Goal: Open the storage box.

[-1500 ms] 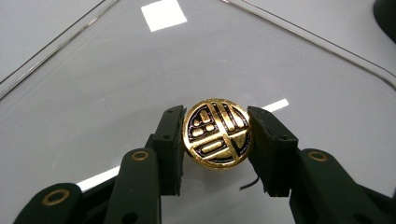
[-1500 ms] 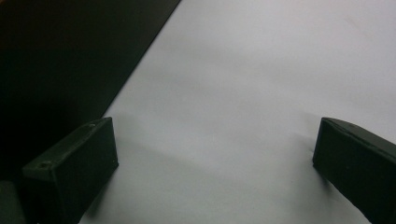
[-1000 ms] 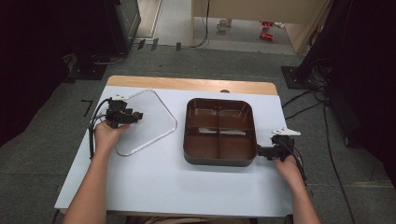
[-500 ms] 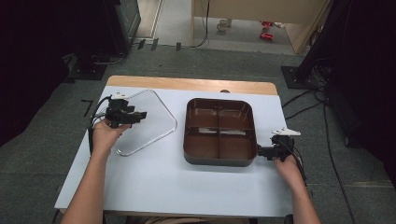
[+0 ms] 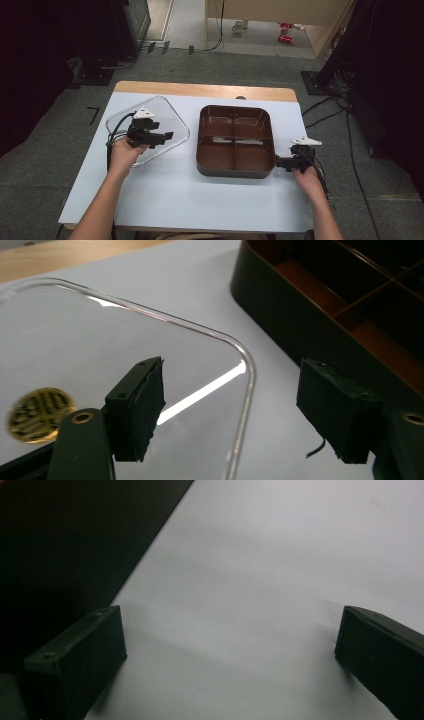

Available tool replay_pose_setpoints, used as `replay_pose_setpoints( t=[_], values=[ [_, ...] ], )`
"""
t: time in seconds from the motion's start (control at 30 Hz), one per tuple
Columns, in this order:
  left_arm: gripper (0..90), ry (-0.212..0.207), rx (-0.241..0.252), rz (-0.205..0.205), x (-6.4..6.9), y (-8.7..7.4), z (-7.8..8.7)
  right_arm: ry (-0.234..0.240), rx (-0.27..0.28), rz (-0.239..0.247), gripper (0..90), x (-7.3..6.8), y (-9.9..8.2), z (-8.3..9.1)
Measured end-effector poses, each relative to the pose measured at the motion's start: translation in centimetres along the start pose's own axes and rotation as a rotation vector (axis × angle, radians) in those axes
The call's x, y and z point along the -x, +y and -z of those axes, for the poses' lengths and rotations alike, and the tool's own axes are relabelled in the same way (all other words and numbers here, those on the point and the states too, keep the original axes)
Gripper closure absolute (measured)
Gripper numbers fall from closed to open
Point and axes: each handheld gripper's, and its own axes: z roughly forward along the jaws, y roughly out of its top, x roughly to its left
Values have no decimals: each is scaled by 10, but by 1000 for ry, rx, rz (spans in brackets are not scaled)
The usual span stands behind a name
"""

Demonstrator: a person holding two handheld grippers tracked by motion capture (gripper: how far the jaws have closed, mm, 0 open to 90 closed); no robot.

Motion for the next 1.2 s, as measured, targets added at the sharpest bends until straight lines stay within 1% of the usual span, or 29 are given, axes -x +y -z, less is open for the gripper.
replay_pose_setpoints(
  t=[0.03,0.1,0.13,0.17,0.23,0.33,0.4,0.5,0.63,0.73,0.8,0.9,0.93,1.0,1.1,1.17,1.2],
  values=[
    [269,-9,-3,-5,4,-3,-2,0,0,0,0,0,0,0],
    [258,-5,-8,-31,11,-7,-4,0,0,0,0,0,0,0],
    [253,-8,-14,-49,16,-9,-5,0,0,0,0,0,0,0],
    [251,-16,-18,-57,19,-11,-6,0,0,-2,0,0,0,0],
    [248,-22,-21,-64,24,-14,-7,0,0,-1,0,0,0,0],
    [234,-25,-19,-88,36,-19,-10,0,0,0,0,0,0,0],
    [233,-31,-24,-94,40,-22,-12,0,0,0,0,0,0,0],
    [229,-36,-35,-115,48,-28,-16,0,-1,-1,0,0,0,0],
    [229,-49,-66,-133,58,-36,-22,0,0,0,0,0,0,0],
    [230,-57,-75,-137,62,-39,-25,0,0,-1,0,0,0,0],
    [230,-65,-91,-147,66,-40,-28,0,0,0,0,0,0,0],
    [229,-76,-105,-149,70,-42,-30,0,0,-1,0,0,0,0],
    [230,-76,-120,-162,72,-43,-32,0,0,-1,0,0,0,0],
    [229,-73,-133,-171,74,-45,-35,0,0,-1,0,0,0,0],
    [229,-74,-160,-162,74,-47,-41,0,0,0,0,0,0,0],
    [229,-65,-189,-178,76,-49,-46,0,0,-1,0,0,0,0],
    [225,-61,-183,-193,78,-50,-47,0,0,0,0,0,0,0]
  ],
)
